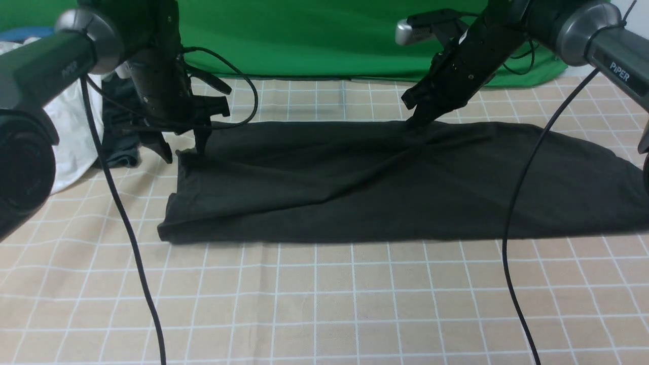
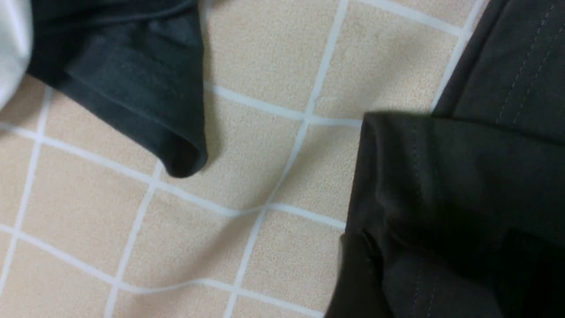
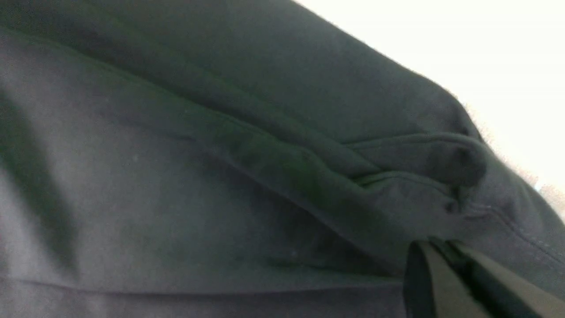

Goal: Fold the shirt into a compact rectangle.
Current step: 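Fold the black garment in half by bringing its near edge over to the far edge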

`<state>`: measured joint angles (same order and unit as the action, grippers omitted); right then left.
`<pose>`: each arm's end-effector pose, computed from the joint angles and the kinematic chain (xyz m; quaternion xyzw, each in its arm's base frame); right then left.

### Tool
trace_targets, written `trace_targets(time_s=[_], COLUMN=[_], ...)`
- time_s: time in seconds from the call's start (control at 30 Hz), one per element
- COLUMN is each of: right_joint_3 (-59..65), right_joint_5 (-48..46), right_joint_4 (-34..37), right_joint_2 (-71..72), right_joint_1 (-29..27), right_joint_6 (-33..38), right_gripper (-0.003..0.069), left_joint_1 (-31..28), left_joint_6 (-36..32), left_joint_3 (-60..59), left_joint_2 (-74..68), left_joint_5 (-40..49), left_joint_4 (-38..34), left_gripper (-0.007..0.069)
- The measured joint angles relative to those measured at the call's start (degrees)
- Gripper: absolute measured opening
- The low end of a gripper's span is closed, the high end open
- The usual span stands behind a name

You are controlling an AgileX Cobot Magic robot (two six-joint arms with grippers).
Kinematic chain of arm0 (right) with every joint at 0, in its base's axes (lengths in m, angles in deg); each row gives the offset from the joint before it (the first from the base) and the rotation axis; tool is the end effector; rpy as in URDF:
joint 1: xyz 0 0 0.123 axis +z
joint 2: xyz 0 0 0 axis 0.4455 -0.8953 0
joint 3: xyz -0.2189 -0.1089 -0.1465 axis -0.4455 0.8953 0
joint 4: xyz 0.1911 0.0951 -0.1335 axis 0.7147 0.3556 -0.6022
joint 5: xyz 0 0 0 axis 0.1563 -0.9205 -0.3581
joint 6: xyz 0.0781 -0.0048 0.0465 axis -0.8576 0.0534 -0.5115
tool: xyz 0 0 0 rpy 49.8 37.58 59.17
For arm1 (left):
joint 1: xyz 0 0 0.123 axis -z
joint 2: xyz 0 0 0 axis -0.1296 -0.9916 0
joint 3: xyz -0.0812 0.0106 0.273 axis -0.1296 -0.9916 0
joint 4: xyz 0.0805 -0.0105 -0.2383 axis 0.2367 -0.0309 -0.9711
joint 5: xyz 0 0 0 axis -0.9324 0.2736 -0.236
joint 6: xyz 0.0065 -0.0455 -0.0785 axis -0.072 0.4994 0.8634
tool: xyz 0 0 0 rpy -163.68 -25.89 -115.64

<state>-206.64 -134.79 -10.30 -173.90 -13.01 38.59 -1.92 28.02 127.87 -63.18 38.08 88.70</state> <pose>0.4975 0.1421 0.2180 -0.2270 0.9415 0.1272 0.2141 0.4730 -0.0349 0.2021 -0.1567 0.9811 0.0332 0.1085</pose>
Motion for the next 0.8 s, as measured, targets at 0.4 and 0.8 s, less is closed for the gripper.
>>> trace_targets(time_s=[0.4,0.8], right_joint_3=[0.0,0.0], right_joint_5=[0.0,1.5], right_joint_4=[0.0,-0.2], right_joint_2=[0.0,0.0], right_joint_1=[0.0,0.0], right_joint_6=[0.0,0.1], right_gripper=[0.0044,0.0053], left_joint_1=[0.0,0.0], left_joint_6=[-2.6,-5.8], left_joint_3=[0.1,12.1], left_joint_2=[-3.4,-3.5], left_joint_5=[-3.1,1.6], left_joint_4=[-1.3,-3.1], left_gripper=[0.029,0.0031])
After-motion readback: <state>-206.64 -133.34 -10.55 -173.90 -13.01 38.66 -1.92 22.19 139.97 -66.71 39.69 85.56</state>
